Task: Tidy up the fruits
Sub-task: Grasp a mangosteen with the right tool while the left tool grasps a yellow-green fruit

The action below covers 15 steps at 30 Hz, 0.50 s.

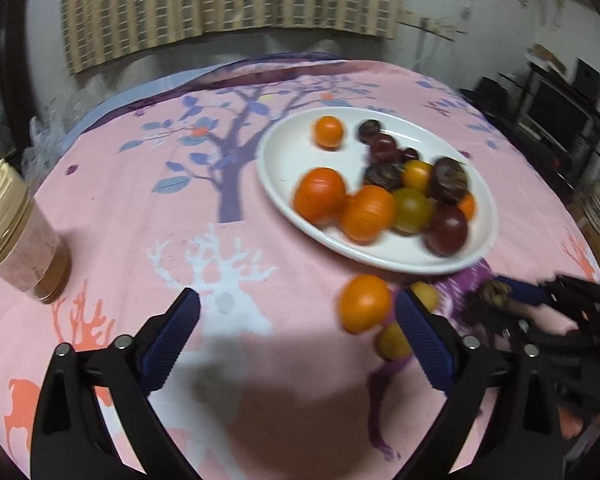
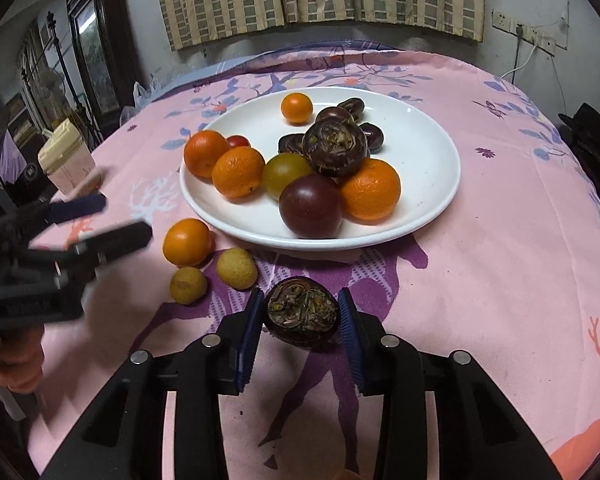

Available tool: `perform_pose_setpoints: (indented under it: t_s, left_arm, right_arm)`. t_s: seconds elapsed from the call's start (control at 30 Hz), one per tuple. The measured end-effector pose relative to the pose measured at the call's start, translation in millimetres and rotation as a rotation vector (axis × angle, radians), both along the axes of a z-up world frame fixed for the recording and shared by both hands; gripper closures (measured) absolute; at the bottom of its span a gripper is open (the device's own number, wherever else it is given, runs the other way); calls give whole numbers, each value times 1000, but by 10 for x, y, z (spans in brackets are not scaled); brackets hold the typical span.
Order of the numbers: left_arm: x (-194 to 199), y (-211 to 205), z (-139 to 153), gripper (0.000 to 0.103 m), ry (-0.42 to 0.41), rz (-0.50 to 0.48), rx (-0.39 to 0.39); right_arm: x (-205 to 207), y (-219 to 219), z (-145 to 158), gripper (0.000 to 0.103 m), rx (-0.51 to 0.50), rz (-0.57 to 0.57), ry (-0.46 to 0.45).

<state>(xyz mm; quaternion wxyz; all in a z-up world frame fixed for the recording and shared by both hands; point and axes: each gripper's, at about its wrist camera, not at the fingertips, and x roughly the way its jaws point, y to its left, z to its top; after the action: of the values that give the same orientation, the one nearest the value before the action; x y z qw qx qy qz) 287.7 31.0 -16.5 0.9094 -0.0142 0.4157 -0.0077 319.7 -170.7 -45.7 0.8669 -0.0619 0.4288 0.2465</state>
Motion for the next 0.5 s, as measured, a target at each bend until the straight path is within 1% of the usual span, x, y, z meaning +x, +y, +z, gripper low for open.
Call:
perform_pose_setpoints:
  t_s: [0.03, 0.07, 0.13, 0.2, 0.3, 0.37, 0.43, 0.5]
  left_arm:
    - [-33, -57, -8, 28, -1, -36, 4]
    - [-59, -121, -20, 32, -1, -73, 9]
    - [-105, -271, -65, 47, 6, -152, 18]
    - [-130, -404, -113, 52, 15, -208, 36]
    - [-132, -511, -175, 57, 29, -251, 49]
    - [-105, -544, -224, 60, 43, -257, 54]
    - [-93, -580, -275, 66, 56, -259, 61]
    - [-83, -601, -316, 68, 64, -257, 70]
  right_arm:
    - [0, -6, 12, 65, 5, -1, -2]
    - [-5, -7, 21, 65, 5, -2, -6]
    - [-6, -15, 28, 65, 7, -4, -7]
    - [-3, -23, 30, 65, 5, -9, -8]
    - [4, -41, 40, 65, 11, -14, -8]
    - [6, -44, 41, 65, 11, -14, -8]
    - [5, -43, 42, 65, 11, -13, -8]
    - [6, -44, 43, 65, 12, -14, -7]
